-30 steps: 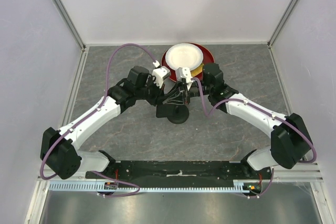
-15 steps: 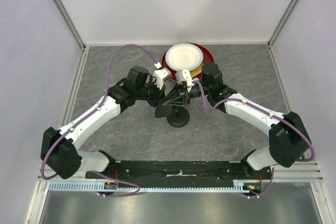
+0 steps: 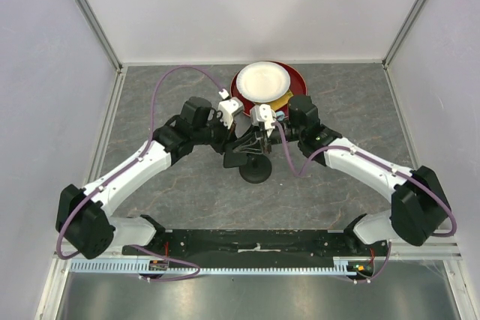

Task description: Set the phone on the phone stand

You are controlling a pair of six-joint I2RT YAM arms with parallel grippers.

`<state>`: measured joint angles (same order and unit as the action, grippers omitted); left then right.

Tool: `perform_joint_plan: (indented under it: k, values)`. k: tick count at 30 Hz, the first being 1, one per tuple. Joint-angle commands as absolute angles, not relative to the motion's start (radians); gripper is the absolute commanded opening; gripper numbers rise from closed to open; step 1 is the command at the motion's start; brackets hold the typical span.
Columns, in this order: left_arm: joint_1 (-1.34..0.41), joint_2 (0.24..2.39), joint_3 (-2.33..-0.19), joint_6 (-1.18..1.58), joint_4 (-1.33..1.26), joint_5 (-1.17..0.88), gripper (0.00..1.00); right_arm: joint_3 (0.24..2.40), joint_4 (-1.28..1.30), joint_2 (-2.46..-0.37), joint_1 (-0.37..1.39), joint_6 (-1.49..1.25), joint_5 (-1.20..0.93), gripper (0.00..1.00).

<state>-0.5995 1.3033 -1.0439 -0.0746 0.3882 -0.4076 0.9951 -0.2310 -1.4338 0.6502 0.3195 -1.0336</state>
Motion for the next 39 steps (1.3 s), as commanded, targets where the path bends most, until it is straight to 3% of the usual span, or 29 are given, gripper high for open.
perform_joint_plan:
  k: [1, 8, 12, 16, 19, 26, 33, 39]
  values:
    - [-0.623, 1.183, -0.991, 0.057, 0.253, -0.263, 0.02, 0.899, -0.282, -1.347, 0.647, 0.247, -0.784, 0.00]
    - [-0.623, 1.120, -0.962, 0.072, 0.253, -0.002, 0.02, 0.738, -0.400, -1.189, 0.649, 0.054, -0.468, 0.00]
    - [-0.623, 1.092, -0.957, 0.084, 0.265, 0.110, 0.02, 0.730, -0.313, -1.154, 0.678, -0.027, -0.271, 0.00]
    - [-0.623, 1.069, -0.953, 0.103, 0.275, 0.199, 0.02, 0.759, -0.190, -1.132, 0.800, -0.025, 0.193, 0.00]
    - [-0.623, 1.071, -0.957, 0.132, 0.293, 0.296, 0.02, 0.793, -0.115, -1.144, 0.911, -0.078, 0.416, 0.00]
    - [-0.623, 1.071, -0.969, 0.187, 0.324, 0.434, 0.02, 0.925, 0.130, -1.301, 1.113, -0.247, 1.084, 0.00]
    - [-0.623, 1.025, -0.957, 0.190, 0.321, 0.497, 0.02, 0.988, 0.273, -1.330, 1.150, -0.350, 1.199, 0.00]
    - [-0.623, 0.986, -0.937, 0.149, 0.287, 0.348, 0.02, 1.078, 0.359, -1.439, 1.170, -0.391, 1.226, 0.00]
